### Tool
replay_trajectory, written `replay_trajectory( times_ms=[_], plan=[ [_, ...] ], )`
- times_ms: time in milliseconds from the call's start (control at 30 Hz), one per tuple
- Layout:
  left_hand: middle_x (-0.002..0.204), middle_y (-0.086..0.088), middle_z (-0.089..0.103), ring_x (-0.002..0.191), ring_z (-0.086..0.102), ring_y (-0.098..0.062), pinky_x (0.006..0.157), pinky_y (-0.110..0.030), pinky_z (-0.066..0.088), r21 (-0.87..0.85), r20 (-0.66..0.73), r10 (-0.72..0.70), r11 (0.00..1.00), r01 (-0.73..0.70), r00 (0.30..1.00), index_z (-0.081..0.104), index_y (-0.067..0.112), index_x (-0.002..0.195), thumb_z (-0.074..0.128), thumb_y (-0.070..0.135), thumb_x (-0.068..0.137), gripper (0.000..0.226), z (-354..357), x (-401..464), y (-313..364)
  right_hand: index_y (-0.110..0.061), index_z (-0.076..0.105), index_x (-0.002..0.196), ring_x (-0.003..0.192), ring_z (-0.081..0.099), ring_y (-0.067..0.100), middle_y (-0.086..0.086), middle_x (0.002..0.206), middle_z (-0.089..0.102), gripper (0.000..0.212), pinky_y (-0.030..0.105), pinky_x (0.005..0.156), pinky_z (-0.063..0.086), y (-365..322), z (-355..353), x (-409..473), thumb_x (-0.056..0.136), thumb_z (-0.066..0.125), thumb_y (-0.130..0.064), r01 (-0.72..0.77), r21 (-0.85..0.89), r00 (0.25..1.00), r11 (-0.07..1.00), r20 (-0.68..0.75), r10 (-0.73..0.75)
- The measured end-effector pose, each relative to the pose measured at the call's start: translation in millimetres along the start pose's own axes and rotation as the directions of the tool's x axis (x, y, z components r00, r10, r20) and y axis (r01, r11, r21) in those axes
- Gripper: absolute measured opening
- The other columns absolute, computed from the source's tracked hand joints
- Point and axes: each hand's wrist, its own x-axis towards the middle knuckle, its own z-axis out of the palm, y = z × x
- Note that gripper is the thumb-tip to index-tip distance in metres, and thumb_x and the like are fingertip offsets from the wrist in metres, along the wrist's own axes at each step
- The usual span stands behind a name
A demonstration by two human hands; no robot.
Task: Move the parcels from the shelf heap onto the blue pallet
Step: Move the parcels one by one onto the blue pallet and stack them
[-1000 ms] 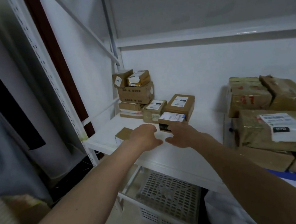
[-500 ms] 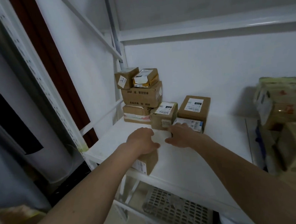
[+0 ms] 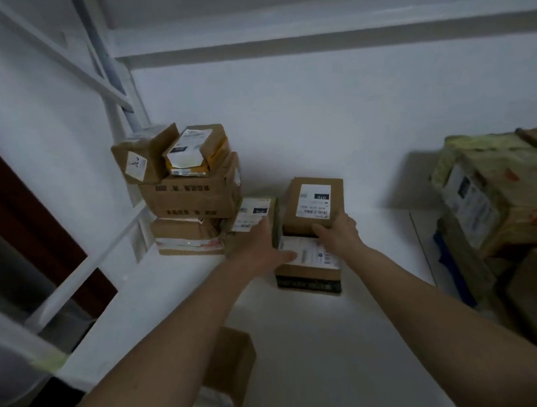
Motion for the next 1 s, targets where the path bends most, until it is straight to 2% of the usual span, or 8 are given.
replay_trajectory(
  times_ms=[167, 267, 367, 467, 567, 667, 833, 1000],
  plan=[
    [0.146, 0.000, 0.041, 0.129, 0.046, -0.021, 0.102, -0.039, 0.044, -0.215, 0.087, 0.028, 0.977, -0.009, 0.996, 0.015, 0.026, 0.151, 0.077, 0.032, 0.077, 0.096, 13.5, 51.4, 5.9, -0.004, 0.034, 0.135, 0.093, 0.064, 0.029, 0.017, 0.123, 0.055, 0.056, 0.030, 0.054, 0.050, 5.4, -8.7, 13.7, 0.093, 0.057, -0.033, -0.169, 0.304, 0.984, 0.937, 0.007, 0.175],
    [0.124, 0.002, 0.058, 0.101, 0.062, -0.014, 0.082, -0.034, 0.054, -0.292, 0.128, 0.027, 0.956, 0.012, 0.991, 0.032, 0.025, 0.141, 0.077, 0.034, 0.077, 0.079, 27.4, 78.7, 11.5, -0.005, 0.035, 0.135, 0.088, 0.064, 0.025, 0.016, 0.119, 0.059, 0.051, 0.026, 0.056, 0.049, 11.7, -8.1, 21.8, 0.096, 0.053, -0.032, -0.212, 0.390, 0.977, 0.896, 0.057, 0.206],
    [0.095, 0.006, 0.063, 0.079, 0.065, -0.010, 0.058, -0.023, 0.049, -0.383, 0.148, 0.003, 0.922, 0.054, 0.989, 0.045, 0.026, 0.126, 0.071, 0.030, 0.084, 0.051, 34.5, 92.9, 16.6, -0.008, 0.042, 0.134, 0.088, 0.064, 0.022, 0.012, 0.117, 0.062, 0.044, 0.028, 0.066, 0.052, 14.8, -8.1, 25.8, 0.097, 0.050, -0.032, -0.223, 0.448, 0.975, 0.866, 0.084, 0.207],
    [0.103, 0.001, 0.065, 0.086, 0.066, -0.015, 0.066, -0.029, 0.052, -0.431, 0.141, 0.010, 0.901, 0.053, 0.990, 0.046, 0.025, 0.127, 0.072, 0.030, 0.083, 0.051, 36.6, 98.8, 17.7, -0.012, 0.042, 0.137, 0.090, 0.065, 0.021, 0.008, 0.115, 0.062, 0.038, 0.033, 0.077, 0.054, 12.6, -11.8, 23.3, 0.101, 0.041, -0.024, -0.225, 0.482, 0.974, 0.847, 0.103, 0.200],
    [0.122, -0.001, 0.057, 0.104, 0.059, -0.020, 0.088, -0.043, 0.052, -0.466, 0.085, 0.051, 0.885, -0.006, 0.995, 0.038, 0.024, 0.136, 0.073, 0.036, 0.079, 0.068, 31.9, 96.7, 28.1, -0.020, 0.035, 0.143, 0.087, 0.055, 0.011, 0.005, 0.126, 0.055, 0.040, 0.022, 0.065, 0.044, -2.4, -27.8, 12.7, 0.103, 0.035, -0.017, -0.146, 0.484, 0.987, 0.863, 0.018, 0.157],
    [0.130, -0.003, 0.051, 0.114, 0.053, -0.023, 0.095, -0.049, 0.048, -0.546, -0.028, 0.096, 0.832, -0.096, 0.995, 0.033, 0.020, 0.141, 0.074, 0.037, 0.079, 0.077, 15.1, 88.0, 49.4, -0.020, 0.028, 0.147, 0.103, 0.045, 0.012, 0.003, 0.136, 0.047, 0.044, 0.026, 0.083, 0.038, -22.6, -47.4, -0.8, 0.104, 0.034, -0.018, -0.018, 0.525, 0.995, 0.851, -0.077, 0.069],
    [0.121, 0.004, 0.049, 0.107, 0.051, -0.016, 0.082, -0.031, 0.047, -0.615, -0.235, 0.183, 0.733, -0.292, 0.955, 0.031, 0.018, 0.138, 0.076, 0.033, 0.079, 0.076, -22.8, 62.7, 86.1, -0.016, 0.026, 0.146, 0.109, 0.048, 0.014, 0.005, 0.138, 0.046, 0.047, 0.026, 0.086, 0.040, -57.0, -69.0, -28.6, 0.101, 0.039, -0.013, 0.146, 0.550, 0.974, 0.822, -0.227, -0.021],
    [0.116, 0.007, 0.051, 0.105, 0.052, -0.014, 0.090, -0.030, 0.046, -0.671, -0.317, 0.235, 0.629, -0.393, 0.919, 0.034, 0.020, 0.136, 0.076, 0.030, 0.080, 0.071, -43.5, 36.9, 110.6, -0.016, 0.029, 0.143, 0.120, 0.049, 0.019, 0.006, 0.137, 0.045, 0.047, 0.032, 0.099, 0.044, -78.1, -89.6, -57.6, 0.099, 0.044, -0.013, 0.258, 0.522, 0.928, 0.813, -0.367, -0.059]
  ],
)
